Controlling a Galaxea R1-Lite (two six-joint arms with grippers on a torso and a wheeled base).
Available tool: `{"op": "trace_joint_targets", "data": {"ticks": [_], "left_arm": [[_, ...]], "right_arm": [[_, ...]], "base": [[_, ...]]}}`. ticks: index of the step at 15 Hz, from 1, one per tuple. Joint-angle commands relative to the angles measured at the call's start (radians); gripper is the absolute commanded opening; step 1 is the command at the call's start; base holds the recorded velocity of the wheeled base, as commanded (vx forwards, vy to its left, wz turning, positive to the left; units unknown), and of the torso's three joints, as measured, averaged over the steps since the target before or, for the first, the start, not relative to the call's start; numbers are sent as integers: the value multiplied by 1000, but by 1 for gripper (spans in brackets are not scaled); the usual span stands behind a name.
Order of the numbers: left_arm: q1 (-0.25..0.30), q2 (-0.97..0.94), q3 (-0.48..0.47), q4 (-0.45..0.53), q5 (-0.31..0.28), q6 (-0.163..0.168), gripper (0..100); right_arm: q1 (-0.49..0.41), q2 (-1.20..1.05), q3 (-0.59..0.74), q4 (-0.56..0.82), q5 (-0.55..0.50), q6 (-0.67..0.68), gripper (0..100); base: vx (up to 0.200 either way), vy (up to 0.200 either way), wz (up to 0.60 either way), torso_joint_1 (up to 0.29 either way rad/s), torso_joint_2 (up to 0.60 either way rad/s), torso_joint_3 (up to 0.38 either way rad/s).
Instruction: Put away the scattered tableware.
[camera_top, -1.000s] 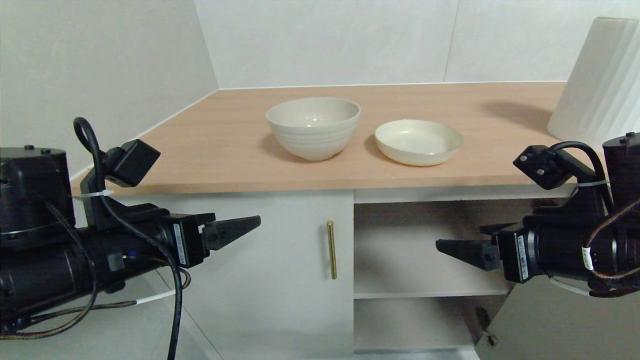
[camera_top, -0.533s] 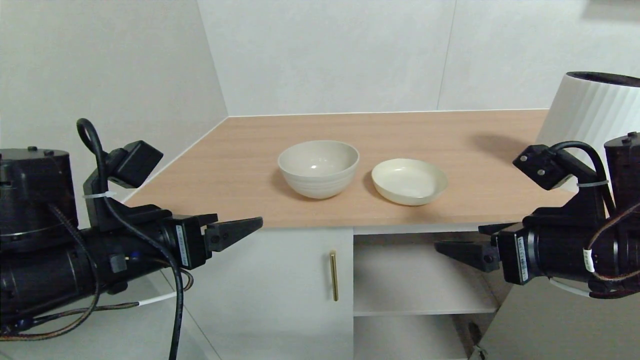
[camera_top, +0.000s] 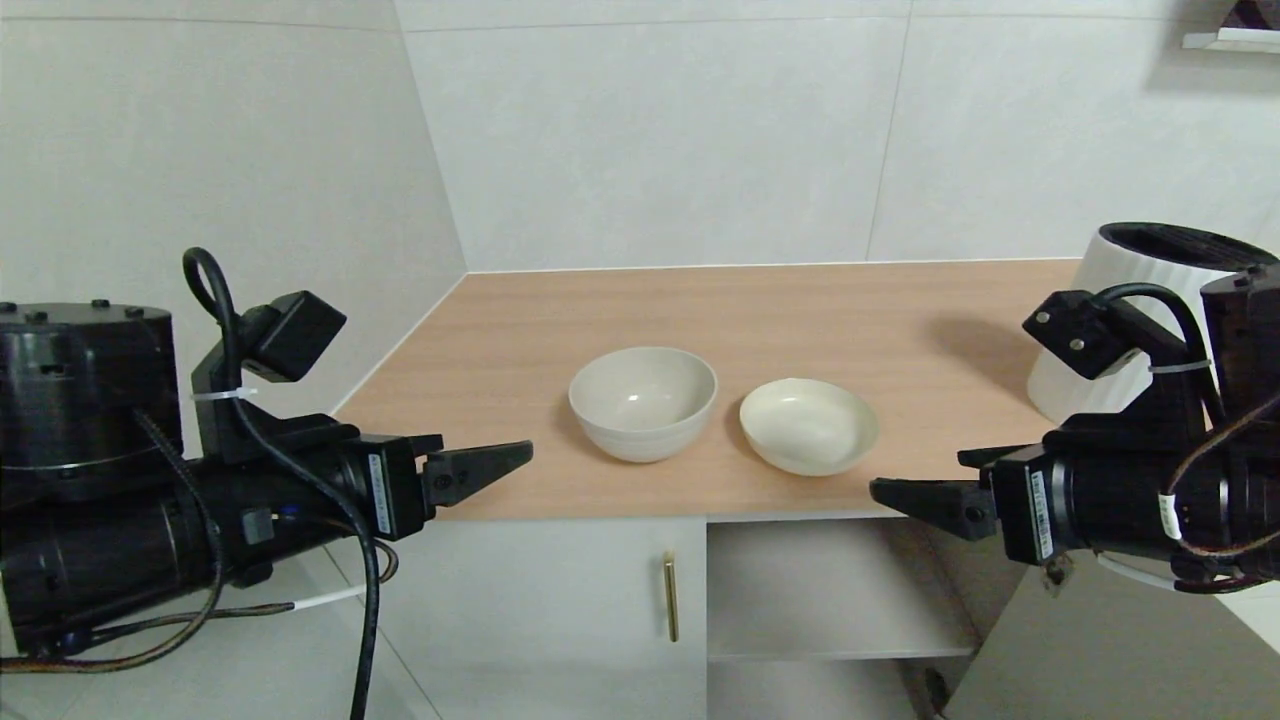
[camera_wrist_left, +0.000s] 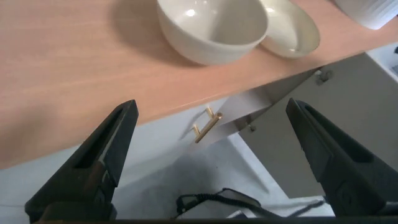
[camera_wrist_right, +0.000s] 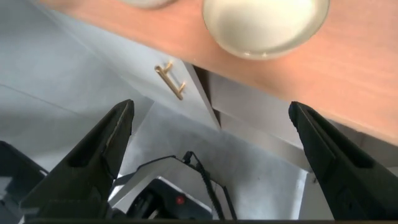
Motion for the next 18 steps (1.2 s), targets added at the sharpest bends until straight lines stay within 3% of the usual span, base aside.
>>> {"op": "trace_joint_targets", "data": {"ticks": [1,4,5,7,9,11,13,14,15,18], "left_arm": [[1,29,-4,-2,2,0,100],[1,63,-53,4,6,-3,100],[5,89,-115,28,6,-15,100],[5,119,-264,183,6,-29,100],[4,138,-347,357,9,-31,100],[4,153,-369,415,9,-32,100],[-2,189,-390,413,43,-123,100],[-15,204,-401,413,57,-152,100],[-50,264,-428,410,124,-223,100],[-111,354,-439,383,235,-261,100]], "right_arm": [[0,18,-4,-2,0,0,100],[-26,44,-7,-65,6,-21,100],[-66,78,-14,-122,14,-89,100],[-85,151,-54,-146,5,-107,100],[-92,182,-100,-71,-9,-98,100],[-92,201,-153,7,-9,-32,100],[-92,276,-264,93,-40,114,100],[-92,299,-288,104,-67,144,100],[-92,359,-348,134,-155,201,100],[-94,412,-368,139,-201,213,100]], "base": [[0,0,0,217,-510,-271],[0,0,0,162,-365,-211],[0,0,0,56,-124,-85],[0,0,0,16,-28,-31],[0,0,0,0,0,0],[0,0,0,0,0,0],[0,0,0,0,0,0],[0,0,0,0,0,0],[0,0,0,0,0,0],[0,0,0,0,0,0]]}}
